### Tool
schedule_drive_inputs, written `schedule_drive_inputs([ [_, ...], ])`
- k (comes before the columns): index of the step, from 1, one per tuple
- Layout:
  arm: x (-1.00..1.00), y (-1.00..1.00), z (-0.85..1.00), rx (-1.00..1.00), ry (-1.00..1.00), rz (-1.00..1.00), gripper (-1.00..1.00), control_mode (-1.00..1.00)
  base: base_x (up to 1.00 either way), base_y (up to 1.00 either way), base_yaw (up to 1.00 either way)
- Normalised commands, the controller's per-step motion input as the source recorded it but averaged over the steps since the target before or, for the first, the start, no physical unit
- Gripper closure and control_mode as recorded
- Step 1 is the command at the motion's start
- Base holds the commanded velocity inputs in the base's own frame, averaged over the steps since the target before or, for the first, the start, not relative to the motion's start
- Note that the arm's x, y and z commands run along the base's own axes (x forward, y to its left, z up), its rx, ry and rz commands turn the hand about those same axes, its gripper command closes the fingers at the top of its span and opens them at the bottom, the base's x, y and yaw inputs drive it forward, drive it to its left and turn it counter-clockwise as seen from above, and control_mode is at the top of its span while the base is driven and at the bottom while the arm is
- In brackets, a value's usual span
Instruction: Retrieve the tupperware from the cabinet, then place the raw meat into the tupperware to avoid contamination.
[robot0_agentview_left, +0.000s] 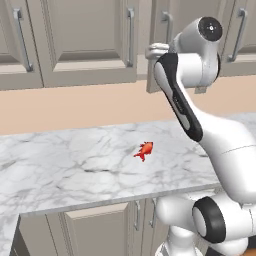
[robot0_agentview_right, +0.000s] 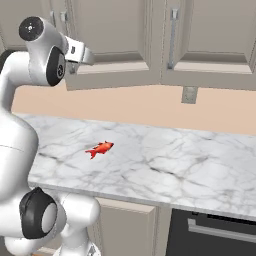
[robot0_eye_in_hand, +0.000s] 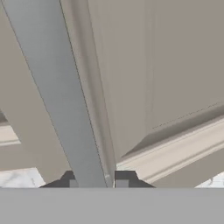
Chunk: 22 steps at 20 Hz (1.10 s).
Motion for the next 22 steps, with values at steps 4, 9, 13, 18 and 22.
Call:
schedule_drive_inputs([
  [4, -0.7, -0.75, 0.0, 0.11, 0.08, 0.02, 1.0, -1.0, 0.0, 0.0, 0.0],
  [9, -0.53, -0.87, -0.01, 0.21, 0.01, 0.03, 1.0, -1.0, 0.0, 0.0, 0.0],
  [13, -0.34, -0.34, 0.02, 0.02, -0.02, 0.09, 1.0, -1.0, 0.0, 0.0, 0.0],
  [18, -0.28, -0.51, 0.05, 0.07, 0.0, 0.08, 1.0, -1.0, 0.0, 0.0, 0.0],
  [22, -0.27, -0.32, 0.06, 0.05, 0.0, 0.04, 1.0, -1.0, 0.0, 0.0, 0.0],
])
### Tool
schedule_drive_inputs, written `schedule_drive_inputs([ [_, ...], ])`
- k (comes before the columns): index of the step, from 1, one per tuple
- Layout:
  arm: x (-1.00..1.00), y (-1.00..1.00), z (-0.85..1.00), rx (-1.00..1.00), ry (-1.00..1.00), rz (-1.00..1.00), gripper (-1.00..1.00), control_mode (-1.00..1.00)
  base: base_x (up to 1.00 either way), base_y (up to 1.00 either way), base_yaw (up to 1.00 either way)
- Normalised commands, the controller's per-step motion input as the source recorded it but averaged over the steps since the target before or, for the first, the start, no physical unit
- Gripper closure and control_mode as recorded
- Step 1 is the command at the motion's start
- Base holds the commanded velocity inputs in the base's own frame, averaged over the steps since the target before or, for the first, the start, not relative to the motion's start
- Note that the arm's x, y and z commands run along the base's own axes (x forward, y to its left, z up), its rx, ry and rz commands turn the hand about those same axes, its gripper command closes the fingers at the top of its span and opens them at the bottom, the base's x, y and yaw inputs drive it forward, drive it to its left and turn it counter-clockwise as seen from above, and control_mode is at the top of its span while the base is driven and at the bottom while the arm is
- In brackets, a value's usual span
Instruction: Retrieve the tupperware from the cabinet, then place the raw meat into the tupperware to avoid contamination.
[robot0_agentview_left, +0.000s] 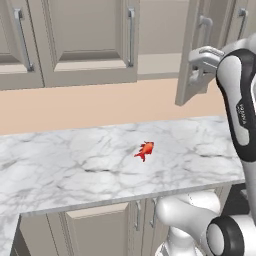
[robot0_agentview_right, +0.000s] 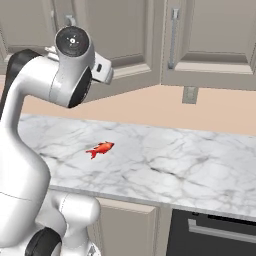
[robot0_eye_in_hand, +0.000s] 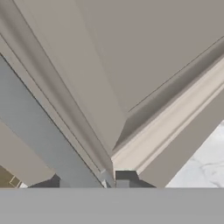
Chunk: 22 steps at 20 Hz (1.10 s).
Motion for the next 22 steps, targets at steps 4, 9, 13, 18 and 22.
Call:
schedule_drive_inputs([
  [4, -0.08, -0.02, 0.0, 0.0, -0.01, 0.01, -1.0, -1.0, 0.0, 0.0, 0.0],
  [9, -0.21, 0.0, 0.01, 0.0, -0.02, 0.01, -1.0, -1.0, 0.0, 0.0, 0.0],
  [13, -0.32, 0.13, 0.14, -0.04, -0.01, 0.0, -1.0, -1.0, 0.0, 0.0, 0.0],
  [18, -0.18, 0.39, 0.27, -0.16, 0.01, 0.0, -1.0, -1.0, 0.0, 0.0, 0.0],
  [22, -0.17, 0.48, 0.1, -0.27, 0.04, 0.0, -1.0, -1.0, 0.0, 0.0, 0.0],
])
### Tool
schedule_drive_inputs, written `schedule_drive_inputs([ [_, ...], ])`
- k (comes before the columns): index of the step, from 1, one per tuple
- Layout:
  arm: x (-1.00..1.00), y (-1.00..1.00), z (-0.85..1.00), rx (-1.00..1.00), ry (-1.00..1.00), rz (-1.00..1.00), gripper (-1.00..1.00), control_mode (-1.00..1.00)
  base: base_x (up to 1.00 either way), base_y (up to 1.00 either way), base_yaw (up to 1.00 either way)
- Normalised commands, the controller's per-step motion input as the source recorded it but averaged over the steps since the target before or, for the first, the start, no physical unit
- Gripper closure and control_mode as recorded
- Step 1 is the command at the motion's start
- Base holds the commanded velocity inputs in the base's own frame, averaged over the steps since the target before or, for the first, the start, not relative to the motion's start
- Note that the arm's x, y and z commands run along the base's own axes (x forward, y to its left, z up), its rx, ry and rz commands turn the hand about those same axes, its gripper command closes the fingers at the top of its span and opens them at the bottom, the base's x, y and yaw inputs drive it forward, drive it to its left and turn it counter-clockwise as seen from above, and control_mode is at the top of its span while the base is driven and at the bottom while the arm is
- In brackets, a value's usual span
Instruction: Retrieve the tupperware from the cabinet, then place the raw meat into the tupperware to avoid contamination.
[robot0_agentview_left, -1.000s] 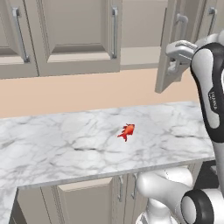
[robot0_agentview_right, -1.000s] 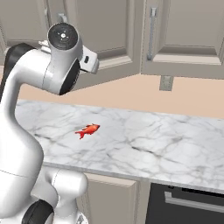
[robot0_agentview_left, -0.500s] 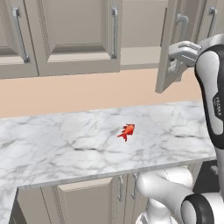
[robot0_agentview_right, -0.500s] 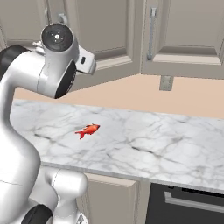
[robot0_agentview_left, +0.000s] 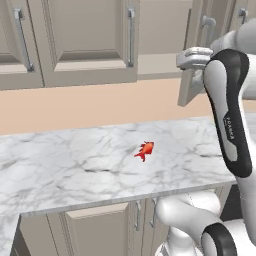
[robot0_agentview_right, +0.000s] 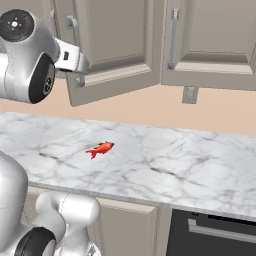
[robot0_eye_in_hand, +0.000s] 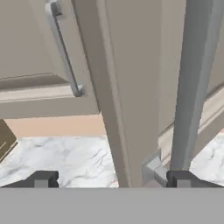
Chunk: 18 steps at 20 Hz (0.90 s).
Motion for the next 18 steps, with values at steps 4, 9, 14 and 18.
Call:
schedule_drive_inputs([
  [4, 0.14, 0.7, -0.08, -0.44, 0.2, 0.0, -1.0, -1.0, 0.0, 0.0, 0.0],
  [9, 0.15, 0.52, -0.21, -0.47, 0.28, 0.0, -1.0, -1.0, 0.0, 0.0, 0.0],
  [14, 0.54, 0.05, -0.33, -0.41, 0.21, 0.05, -1.0, -1.0, 0.0, 0.0, 0.0],
  [18, 0.7, -0.01, -0.25, -0.36, 0.3, 0.07, -1.0, -1.0, 0.0, 0.0, 0.0],
])
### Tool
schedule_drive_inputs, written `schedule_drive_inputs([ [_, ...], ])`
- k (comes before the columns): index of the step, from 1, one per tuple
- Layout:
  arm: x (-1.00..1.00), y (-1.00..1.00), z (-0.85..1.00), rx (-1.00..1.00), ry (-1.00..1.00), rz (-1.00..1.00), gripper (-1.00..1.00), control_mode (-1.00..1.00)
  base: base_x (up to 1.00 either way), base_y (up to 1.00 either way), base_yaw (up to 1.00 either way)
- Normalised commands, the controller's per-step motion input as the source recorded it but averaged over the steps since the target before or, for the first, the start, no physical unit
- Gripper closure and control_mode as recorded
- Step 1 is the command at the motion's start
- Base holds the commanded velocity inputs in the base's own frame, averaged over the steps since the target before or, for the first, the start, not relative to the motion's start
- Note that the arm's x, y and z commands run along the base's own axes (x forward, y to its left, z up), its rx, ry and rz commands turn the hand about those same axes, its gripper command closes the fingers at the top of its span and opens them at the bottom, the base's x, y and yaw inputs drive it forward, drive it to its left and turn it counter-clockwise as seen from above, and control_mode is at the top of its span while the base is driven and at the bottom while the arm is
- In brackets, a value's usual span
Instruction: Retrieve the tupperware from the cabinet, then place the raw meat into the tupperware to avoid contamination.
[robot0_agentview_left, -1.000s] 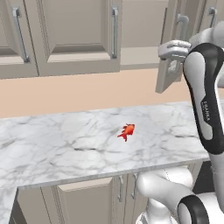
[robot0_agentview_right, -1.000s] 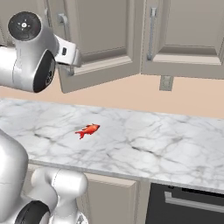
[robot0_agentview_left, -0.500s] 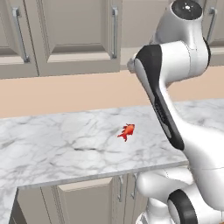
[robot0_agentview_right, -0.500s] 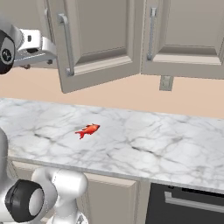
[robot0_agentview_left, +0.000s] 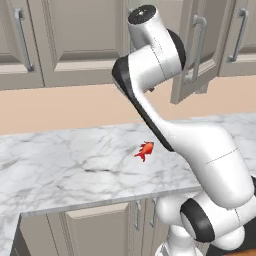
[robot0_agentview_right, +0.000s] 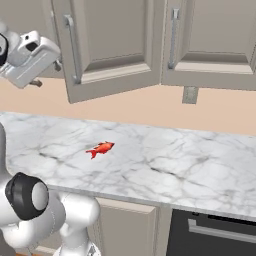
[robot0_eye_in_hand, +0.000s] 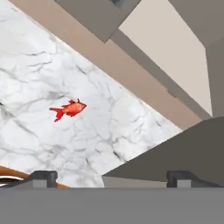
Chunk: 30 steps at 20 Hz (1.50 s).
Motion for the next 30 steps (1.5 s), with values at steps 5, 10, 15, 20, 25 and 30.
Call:
schedule_drive_inputs([
  [5, 0.35, 0.02, -0.17, -0.34, 0.27, 0.01, -1.0, -1.0, 0.0, 0.0, 0.0],
  [10, -0.11, -0.02, -0.19, -0.28, 0.22, -0.04, -1.0, -1.0, 0.0, 0.0, 0.0],
  [15, 0.48, 0.09, 0.0, -0.27, 0.28, -0.01, -1.0, -1.0, 0.0, 0.0, 0.0],
  [20, 0.35, -0.56, -0.09, -0.08, 0.37, -0.02, -1.0, -1.0, 0.0, 0.0, 0.0],
  [25, -0.1, -0.72, -0.14, -0.02, 0.32, -0.07, -1.0, -1.0, 0.0, 0.0, 0.0],
  [30, -0.73, -0.62, -0.2, 0.0, 0.03, -0.1, -1.0, -1.0, 0.0, 0.0, 0.0],
])
